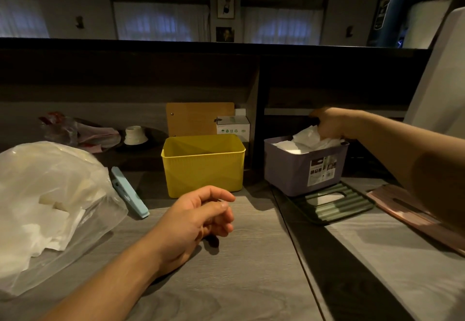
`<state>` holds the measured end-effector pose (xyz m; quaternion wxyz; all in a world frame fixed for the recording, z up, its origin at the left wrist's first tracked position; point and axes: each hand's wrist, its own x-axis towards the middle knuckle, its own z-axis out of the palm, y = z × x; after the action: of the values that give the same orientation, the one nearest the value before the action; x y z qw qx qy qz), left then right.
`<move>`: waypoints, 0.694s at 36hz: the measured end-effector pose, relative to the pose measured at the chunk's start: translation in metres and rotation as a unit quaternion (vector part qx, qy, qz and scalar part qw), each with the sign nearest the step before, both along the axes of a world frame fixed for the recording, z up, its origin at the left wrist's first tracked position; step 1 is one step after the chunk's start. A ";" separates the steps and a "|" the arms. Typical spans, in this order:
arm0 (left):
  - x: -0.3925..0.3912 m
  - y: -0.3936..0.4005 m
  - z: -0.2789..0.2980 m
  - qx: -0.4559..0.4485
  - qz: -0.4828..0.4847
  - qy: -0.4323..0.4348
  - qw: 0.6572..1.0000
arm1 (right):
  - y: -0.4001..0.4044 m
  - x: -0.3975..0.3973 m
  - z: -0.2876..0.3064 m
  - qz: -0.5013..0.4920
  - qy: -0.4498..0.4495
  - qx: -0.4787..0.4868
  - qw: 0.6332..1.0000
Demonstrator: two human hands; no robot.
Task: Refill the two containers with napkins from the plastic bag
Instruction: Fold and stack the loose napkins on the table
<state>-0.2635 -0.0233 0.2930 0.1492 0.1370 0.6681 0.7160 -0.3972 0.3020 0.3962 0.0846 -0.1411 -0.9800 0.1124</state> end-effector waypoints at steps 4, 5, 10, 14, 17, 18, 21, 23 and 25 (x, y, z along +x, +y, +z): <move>-0.001 0.000 0.000 -0.001 0.002 0.001 1.000 | -0.003 -0.001 -0.010 0.021 0.026 0.071 0.997; -0.001 0.000 0.000 0.000 0.002 0.001 1.000 | -0.004 0.000 -0.011 0.023 0.027 0.080 0.996; -0.001 0.000 -0.002 0.000 -0.004 0.002 1.000 | -0.003 0.000 -0.016 0.015 0.057 0.119 0.991; -0.003 -0.001 -0.003 -0.003 -0.006 0.006 1.000 | -0.003 0.006 -0.011 0.037 0.126 0.219 0.967; -0.003 -0.001 -0.004 -0.010 -0.009 0.013 1.000 | -0.005 0.006 -0.001 0.103 0.137 0.204 0.964; -0.004 -0.001 -0.004 -0.011 -0.009 0.015 1.000 | -0.007 0.007 0.001 0.116 0.089 0.193 0.970; -0.004 -0.001 -0.005 -0.012 -0.007 0.017 1.000 | -0.007 0.010 0.001 0.119 -0.074 0.175 0.975; -0.004 -0.002 -0.006 -0.015 -0.007 0.017 1.000 | -0.003 0.009 -0.003 0.119 -0.099 0.161 0.975; -0.004 -0.002 -0.006 -0.018 -0.008 0.019 1.000 | -0.002 0.008 -0.007 0.113 -0.098 0.158 0.976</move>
<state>-0.2680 -0.0257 0.2869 0.1447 0.1533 0.6821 0.7002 -0.3895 0.2995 0.3892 -0.0040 -0.0245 -0.9985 -0.0495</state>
